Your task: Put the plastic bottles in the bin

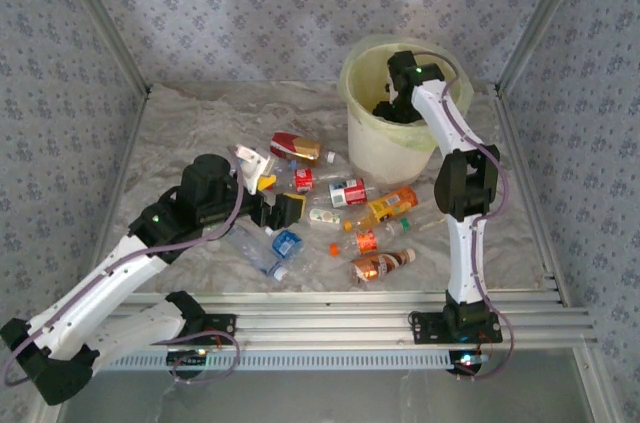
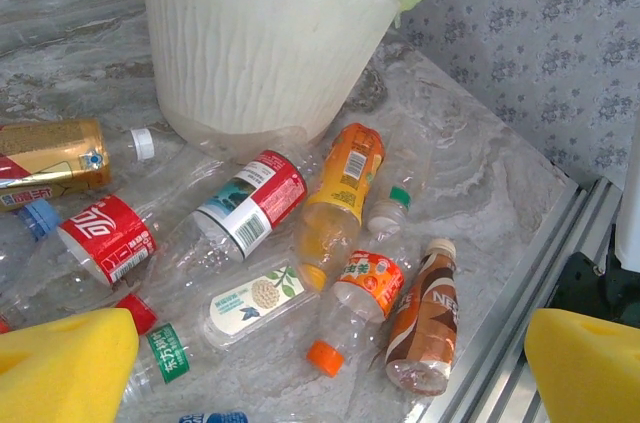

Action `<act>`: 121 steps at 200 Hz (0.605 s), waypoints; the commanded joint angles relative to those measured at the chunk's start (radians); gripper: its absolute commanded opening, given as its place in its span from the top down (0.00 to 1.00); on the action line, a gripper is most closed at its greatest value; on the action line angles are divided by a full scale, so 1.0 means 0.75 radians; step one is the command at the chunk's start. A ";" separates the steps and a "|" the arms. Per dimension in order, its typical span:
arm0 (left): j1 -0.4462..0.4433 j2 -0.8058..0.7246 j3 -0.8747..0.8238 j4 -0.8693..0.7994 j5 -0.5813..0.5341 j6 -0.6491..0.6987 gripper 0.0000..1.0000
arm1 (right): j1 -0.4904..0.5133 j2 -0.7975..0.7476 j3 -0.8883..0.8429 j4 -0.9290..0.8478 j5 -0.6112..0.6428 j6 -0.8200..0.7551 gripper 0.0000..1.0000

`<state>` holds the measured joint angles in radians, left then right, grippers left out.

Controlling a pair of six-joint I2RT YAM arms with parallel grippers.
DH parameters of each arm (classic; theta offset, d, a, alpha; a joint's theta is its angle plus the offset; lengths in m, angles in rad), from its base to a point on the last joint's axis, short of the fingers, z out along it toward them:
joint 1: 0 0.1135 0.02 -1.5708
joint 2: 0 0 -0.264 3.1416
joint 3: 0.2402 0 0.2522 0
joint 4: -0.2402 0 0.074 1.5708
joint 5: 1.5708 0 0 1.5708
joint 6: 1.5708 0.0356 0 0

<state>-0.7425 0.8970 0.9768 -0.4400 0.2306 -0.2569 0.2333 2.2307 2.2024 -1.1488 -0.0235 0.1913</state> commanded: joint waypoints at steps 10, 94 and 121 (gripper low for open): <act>-0.010 -0.028 -0.008 0.004 -0.011 -0.018 0.00 | -0.011 -0.093 0.007 -0.026 -0.015 0.017 0.28; -0.010 -0.018 -0.010 0.027 -0.006 -0.009 0.00 | -0.025 -0.256 0.084 -0.035 -0.034 0.025 0.27; -0.010 -0.020 -0.015 0.032 -0.004 -0.007 0.00 | -0.025 -0.335 0.082 -0.014 -0.031 0.027 0.27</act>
<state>-0.7425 0.8917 0.9737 -0.4412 0.2306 -0.2565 0.2199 2.0552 2.2307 -1.1488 -0.0349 0.1955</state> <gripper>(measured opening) 0.995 0.730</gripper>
